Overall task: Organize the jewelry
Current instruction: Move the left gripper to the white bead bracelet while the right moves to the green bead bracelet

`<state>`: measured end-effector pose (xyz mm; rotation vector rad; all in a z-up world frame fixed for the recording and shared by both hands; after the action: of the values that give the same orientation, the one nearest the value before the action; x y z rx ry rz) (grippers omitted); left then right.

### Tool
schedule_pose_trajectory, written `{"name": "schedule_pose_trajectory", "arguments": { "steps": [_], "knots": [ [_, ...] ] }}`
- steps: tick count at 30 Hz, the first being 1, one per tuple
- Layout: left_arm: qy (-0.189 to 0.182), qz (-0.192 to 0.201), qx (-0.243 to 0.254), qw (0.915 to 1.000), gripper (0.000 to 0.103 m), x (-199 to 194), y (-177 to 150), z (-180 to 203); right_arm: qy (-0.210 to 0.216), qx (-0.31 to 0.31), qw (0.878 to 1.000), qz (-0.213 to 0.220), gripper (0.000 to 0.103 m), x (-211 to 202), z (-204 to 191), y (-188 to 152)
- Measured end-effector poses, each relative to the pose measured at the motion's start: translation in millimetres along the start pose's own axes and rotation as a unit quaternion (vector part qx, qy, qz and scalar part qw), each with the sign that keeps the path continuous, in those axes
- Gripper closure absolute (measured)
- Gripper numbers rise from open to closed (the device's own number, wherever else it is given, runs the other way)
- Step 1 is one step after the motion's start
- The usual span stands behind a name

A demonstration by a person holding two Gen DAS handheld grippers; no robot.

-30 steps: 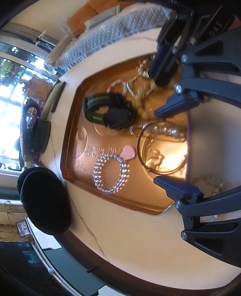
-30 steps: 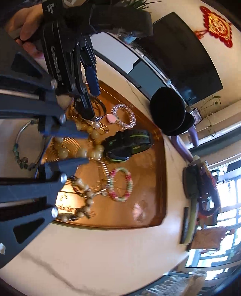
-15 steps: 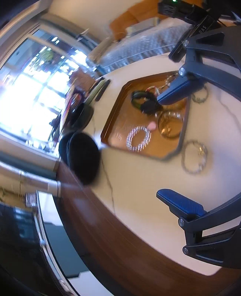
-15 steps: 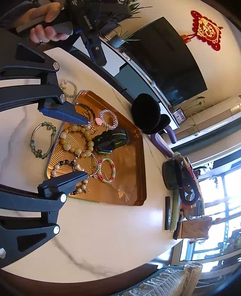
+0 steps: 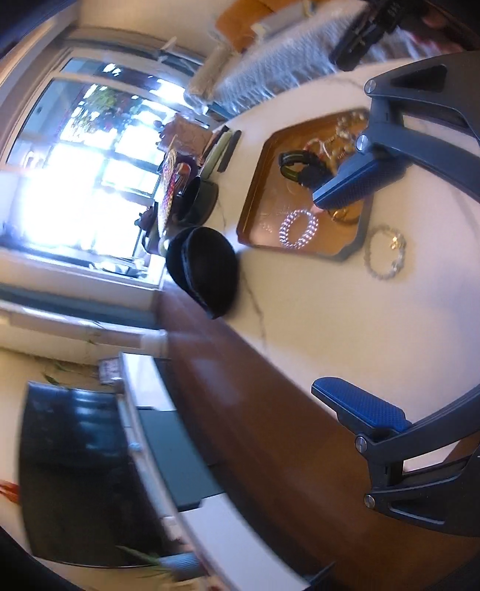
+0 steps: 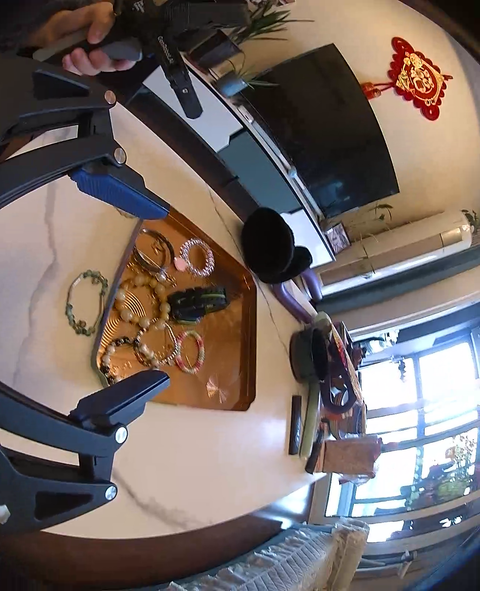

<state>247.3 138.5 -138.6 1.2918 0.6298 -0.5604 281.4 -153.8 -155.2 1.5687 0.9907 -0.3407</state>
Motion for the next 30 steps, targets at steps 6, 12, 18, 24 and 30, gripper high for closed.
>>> {"name": "schedule_pose_trajectory", "arguments": {
  "steps": [6, 12, 18, 24, 30],
  "knots": [
    [0.010, 0.002, 0.040, 0.9992, 0.011, -1, -2, 15, -0.022, -0.002, 1.000, -0.009, 0.021, -4, -1, -23],
    [0.012, -0.022, 0.051, 0.9984, 0.011, 13, -4, 26, -0.043, -0.024, 0.999, -0.022, 0.021, -8, 0, -42],
    [0.079, -0.061, 0.161, 0.9820, 0.010, 10, -11, 40, -0.063, -0.008, 0.998, -0.031, 0.020, 2, 15, -47],
    [0.033, -0.070, 0.168, 0.9827, 0.001, 8, -34, 26, -0.052, 0.010, 0.996, -0.071, 0.020, 23, 27, -52],
    [0.005, -0.117, 0.164, 0.9795, 0.001, 30, -43, 21, -0.039, -0.014, 0.994, -0.103, 0.020, 39, 9, -63]
  ]
}}
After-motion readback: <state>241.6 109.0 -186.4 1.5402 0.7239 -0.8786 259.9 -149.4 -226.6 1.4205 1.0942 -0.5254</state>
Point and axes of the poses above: each gripper's, at about its wrist camera, not at the fingertips, and x roughly the way its jaws point, z to its right, y to its top, the point moved 3 cm from there along x, roughly the way its jaws point, and after that the axes turned 7 degrees about -z, right-handed, at the moved point
